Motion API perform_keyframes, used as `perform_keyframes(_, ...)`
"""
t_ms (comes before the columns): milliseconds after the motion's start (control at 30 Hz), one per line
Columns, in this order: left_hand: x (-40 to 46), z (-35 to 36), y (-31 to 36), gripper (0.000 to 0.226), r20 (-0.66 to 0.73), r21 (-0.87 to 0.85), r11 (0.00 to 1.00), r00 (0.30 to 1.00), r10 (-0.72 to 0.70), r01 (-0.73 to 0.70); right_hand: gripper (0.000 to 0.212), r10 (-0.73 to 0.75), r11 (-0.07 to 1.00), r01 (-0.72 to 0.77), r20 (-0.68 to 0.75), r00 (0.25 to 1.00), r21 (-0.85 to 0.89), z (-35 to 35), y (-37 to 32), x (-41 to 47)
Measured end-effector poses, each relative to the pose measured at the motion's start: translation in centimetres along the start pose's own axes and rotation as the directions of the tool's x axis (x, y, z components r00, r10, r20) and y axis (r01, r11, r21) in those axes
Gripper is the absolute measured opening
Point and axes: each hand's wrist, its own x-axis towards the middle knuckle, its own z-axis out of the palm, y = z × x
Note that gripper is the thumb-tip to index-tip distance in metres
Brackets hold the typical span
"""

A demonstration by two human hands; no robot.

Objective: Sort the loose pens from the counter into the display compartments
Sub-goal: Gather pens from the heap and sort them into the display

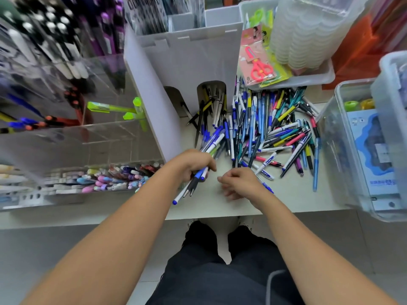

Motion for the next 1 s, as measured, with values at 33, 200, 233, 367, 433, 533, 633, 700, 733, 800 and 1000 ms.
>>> perform_keyframes(33, -0.4, -0.1, -0.2, 0.011, 0.040, -0.039, 0.999, 0.999, -0.015, 0.017, 0.032, 0.043, 0.993, -0.045, 0.019, 0.999, 0.113, -0.2, -0.2, -0.1)
perform_keyframes(200, -2.8, -0.5, -1.6, 0.012, 0.118, -0.149, 0.988, 0.993, -0.011, 0.028, 0.065, 0.099, 0.791, -0.284, 0.344, 0.934, 0.542, -0.3, -1.8, -1.2)
perform_keyframes(233, -3.4, -0.5, -2.1, 0.012, 0.114, -0.164, 0.986, 0.993, 0.011, 0.008, 0.065, 0.060, 0.754, -0.298, 0.390, 0.919, 0.586, 0.2, -2.4, -1.6)
perform_keyframes(367, -5.1, -0.7, -3.8, 0.014, 0.111, -0.177, 0.977, 0.984, 0.136, -0.115, 0.058, -0.107, 0.638, -0.145, 0.274, 0.956, 0.756, 1.8, -5.9, -1.7)
perform_keyframes(433, -5.4, -1.1, -4.3, 0.019, 0.114, -0.160, 0.973, 0.977, 0.182, -0.163, 0.050, -0.163, 0.577, -0.061, 0.187, 0.969, 0.815, 1.9, -7.7, -1.4)
perform_keyframes(533, -5.5, -1.6, -4.3, 0.025, 0.146, -0.153, 0.970, 0.967, 0.211, -0.189, 0.047, -0.210, 0.539, 0.126, -0.012, 0.978, 0.833, 1.6, -9.3, -0.5)
perform_keyframes(633, -5.2, -1.3, -3.7, 0.025, 0.185, -0.152, 0.967, 0.955, 0.230, -0.204, 0.031, -0.240, 0.587, 0.257, -0.138, 0.961, 0.768, 1.2, -10.2, 0.3)
perform_keyframes(700, -4.7, -0.9, -3.1, 0.023, 0.187, -0.151, 0.965, 0.952, 0.241, -0.214, 0.016, -0.225, 0.629, 0.281, -0.177, 0.958, 0.725, 0.7, -10.2, 1.0)
perform_keyframes(733, -4.3, -0.6, -2.8, 0.020, 0.185, -0.142, 0.966, 0.953, 0.241, -0.217, 0.008, -0.207, 0.637, 0.274, -0.183, 0.961, 0.720, 0.4, -10.0, 1.2)
perform_keyframes(800, -3.5, -0.1, -2.4, 0.014, 0.185, -0.116, 0.971, 0.956, 0.227, -0.208, 0.003, -0.154, 0.656, 0.235, -0.178, 0.972, 0.717, 0.0, -9.3, 1.7)
perform_keyframes(1000, -1.9, 0.8, -2.0, 0.020, 0.261, -0.149, 0.979, 0.949, 0.177, -0.142, 0.009, -0.093, 0.722, 0.214, -0.214, 0.972, 0.658, -0.9, -7.6, 2.6)
